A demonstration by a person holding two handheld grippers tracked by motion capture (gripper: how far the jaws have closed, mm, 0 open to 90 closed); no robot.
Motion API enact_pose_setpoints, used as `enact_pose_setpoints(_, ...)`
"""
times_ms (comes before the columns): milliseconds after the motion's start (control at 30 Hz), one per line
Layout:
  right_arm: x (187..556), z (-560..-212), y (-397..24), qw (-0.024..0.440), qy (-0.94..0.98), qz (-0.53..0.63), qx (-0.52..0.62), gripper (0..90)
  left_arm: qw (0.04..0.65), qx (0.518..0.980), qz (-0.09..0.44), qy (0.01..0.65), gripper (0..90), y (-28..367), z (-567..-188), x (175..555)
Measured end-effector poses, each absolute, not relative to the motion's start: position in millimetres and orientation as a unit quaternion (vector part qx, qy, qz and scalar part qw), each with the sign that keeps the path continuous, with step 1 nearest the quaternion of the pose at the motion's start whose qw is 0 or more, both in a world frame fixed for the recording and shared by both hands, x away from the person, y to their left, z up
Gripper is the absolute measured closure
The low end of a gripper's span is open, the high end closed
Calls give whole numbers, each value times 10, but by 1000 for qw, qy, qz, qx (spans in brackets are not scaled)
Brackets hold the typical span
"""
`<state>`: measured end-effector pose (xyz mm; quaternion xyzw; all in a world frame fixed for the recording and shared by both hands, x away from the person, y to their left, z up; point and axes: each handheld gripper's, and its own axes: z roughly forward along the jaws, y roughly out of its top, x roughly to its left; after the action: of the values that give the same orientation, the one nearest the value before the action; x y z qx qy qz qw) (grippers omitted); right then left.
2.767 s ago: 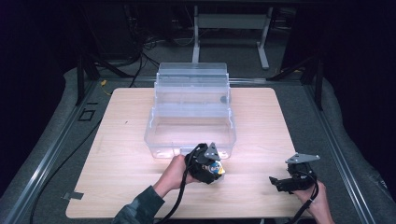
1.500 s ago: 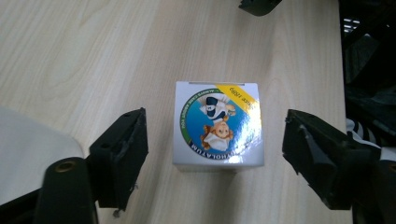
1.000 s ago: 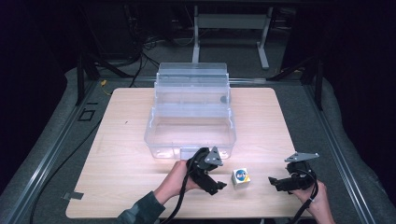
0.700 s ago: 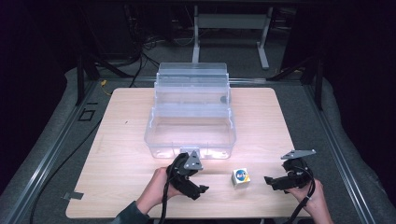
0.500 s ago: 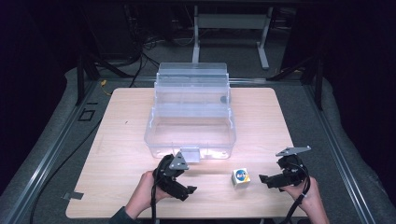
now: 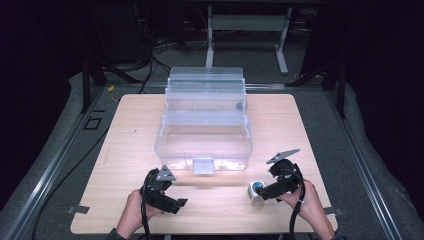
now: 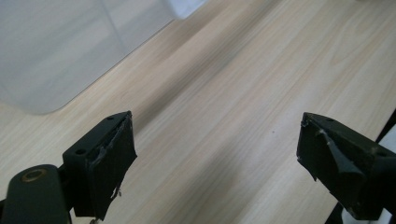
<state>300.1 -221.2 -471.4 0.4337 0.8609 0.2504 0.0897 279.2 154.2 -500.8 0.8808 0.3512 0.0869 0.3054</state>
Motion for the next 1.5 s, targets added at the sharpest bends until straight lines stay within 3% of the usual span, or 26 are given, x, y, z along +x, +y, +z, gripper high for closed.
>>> enact_pose_setpoints(367,3171,-4876,-1875,59,888,174,422,0,293,876,69,376,106,1658,-5086,2842)
enact_pose_setpoints(467,3192,-4899,-1849,55,889,169,421,44,291,878,67,374,106,1650,-5099,2846)
enact_pose_setpoints(567,3188,-4940,-1821,61,892,154,420,143,290,879,66,374,107,1650,-5099,2843)
enact_pose_setpoints(900,3167,-4934,-1895,54,902,138,406,246,283,876,67,384,108,1717,-5134,2894)
enact_pose_setpoints(1100,3184,-4930,-1898,37,901,166,399,233,280,872,66,397,106,1758,-5143,2929)
enact_pose_setpoints(1300,3229,-4955,-1862,47,905,140,400,359,279,869,69,402,107,1810,-5150,2947)
enact_pose_setpoints(1500,3242,-4927,-1877,55,912,119,389,388,275,866,69,413,98,1853,-5163,2966)
